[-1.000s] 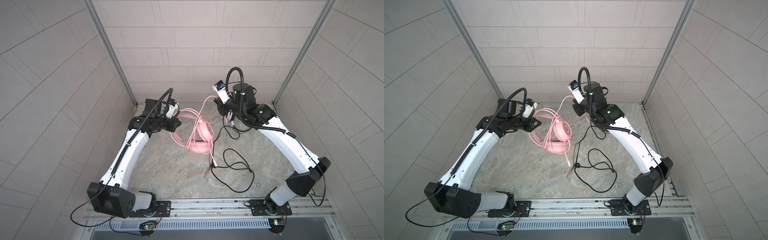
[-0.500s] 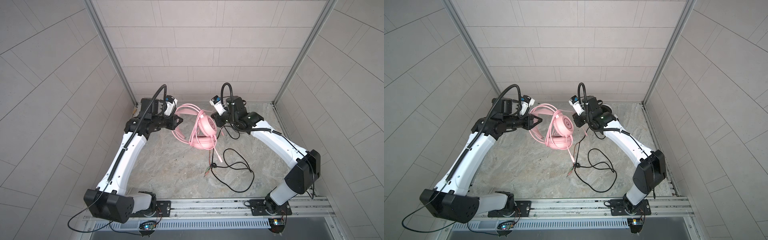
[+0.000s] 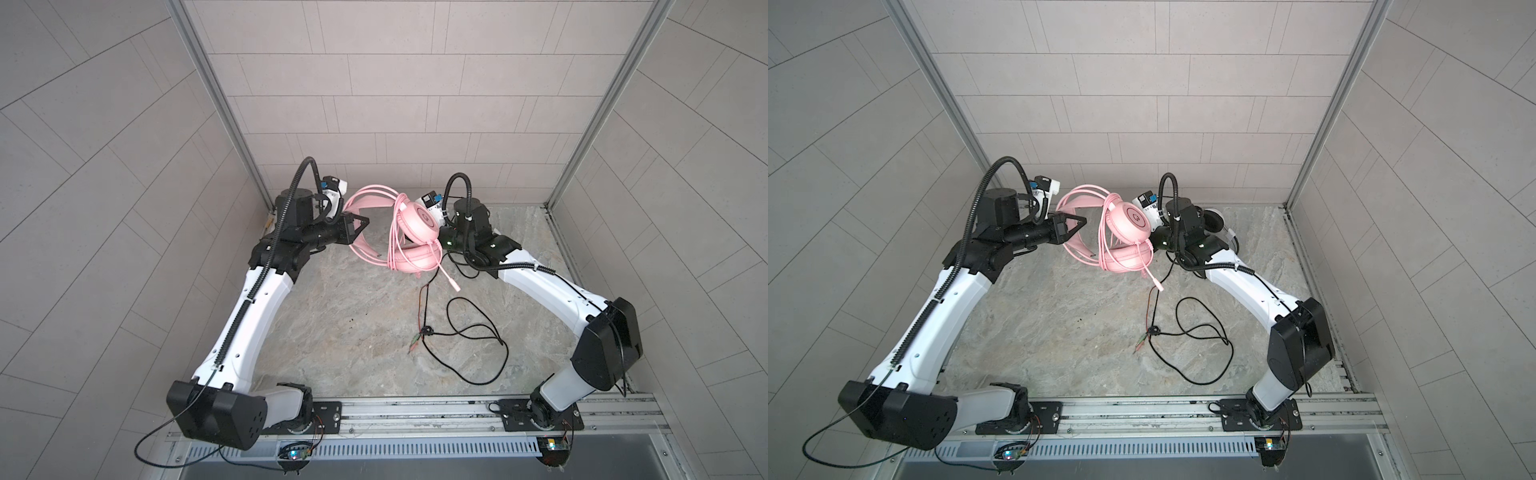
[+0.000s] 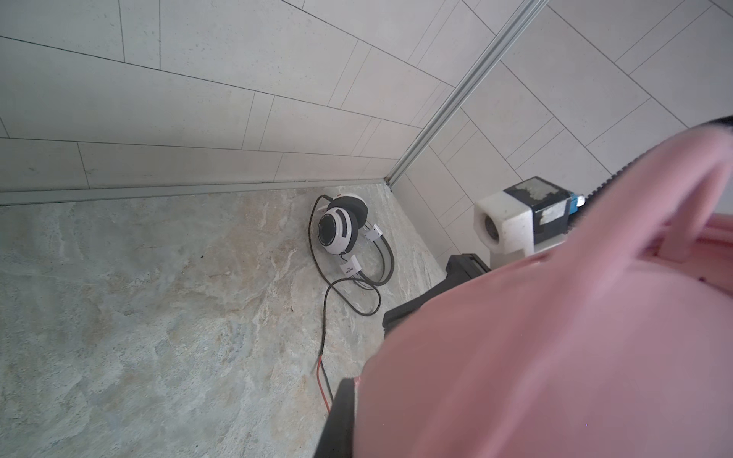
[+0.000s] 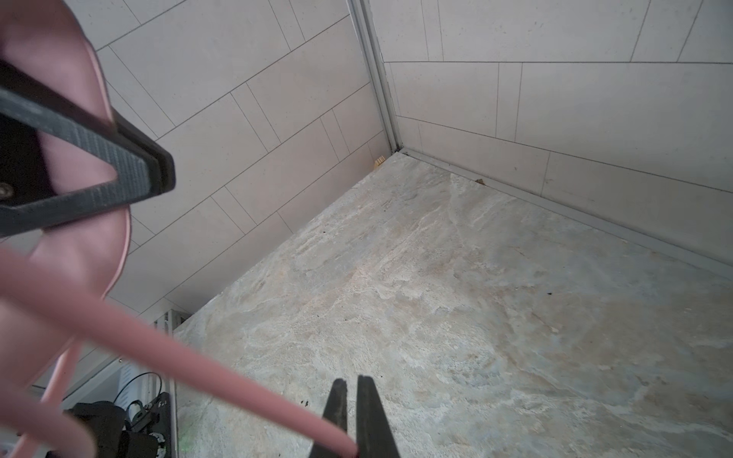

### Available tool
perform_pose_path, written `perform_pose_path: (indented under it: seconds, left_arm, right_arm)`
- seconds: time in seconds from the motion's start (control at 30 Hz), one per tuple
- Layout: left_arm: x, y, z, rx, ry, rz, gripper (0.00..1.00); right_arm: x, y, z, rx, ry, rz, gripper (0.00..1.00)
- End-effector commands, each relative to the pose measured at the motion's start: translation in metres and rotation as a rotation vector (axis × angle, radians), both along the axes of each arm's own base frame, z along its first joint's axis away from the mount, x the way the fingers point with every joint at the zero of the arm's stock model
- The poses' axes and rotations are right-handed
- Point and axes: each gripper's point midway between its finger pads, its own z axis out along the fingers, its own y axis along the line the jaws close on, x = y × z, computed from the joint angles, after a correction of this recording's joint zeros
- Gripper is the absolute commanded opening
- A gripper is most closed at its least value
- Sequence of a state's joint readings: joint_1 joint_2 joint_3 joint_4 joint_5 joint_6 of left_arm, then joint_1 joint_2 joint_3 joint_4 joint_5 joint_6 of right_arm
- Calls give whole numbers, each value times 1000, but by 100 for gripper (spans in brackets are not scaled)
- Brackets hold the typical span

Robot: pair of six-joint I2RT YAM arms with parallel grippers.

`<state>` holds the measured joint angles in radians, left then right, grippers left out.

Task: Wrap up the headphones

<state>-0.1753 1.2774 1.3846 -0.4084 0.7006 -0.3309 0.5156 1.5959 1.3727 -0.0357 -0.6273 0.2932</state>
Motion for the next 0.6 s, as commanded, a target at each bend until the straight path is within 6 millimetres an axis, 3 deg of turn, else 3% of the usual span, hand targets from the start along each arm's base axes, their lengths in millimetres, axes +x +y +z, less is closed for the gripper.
perform_pose_path:
  seconds: [0.0, 0.3, 0.57]
  left_arm:
    - [-9, -6, 67, -119, -181, -32, 0]
    - [-9, -6, 86, -140, -211, -29, 0]
    - [-8, -5, 99, -156, -232, -21, 0]
  right_arm:
    - [1, 6, -21, 45, 99, 21, 11]
    - [16, 19, -52, 94, 154, 25, 19]
    - [28, 29, -63, 149, 172, 29, 22]
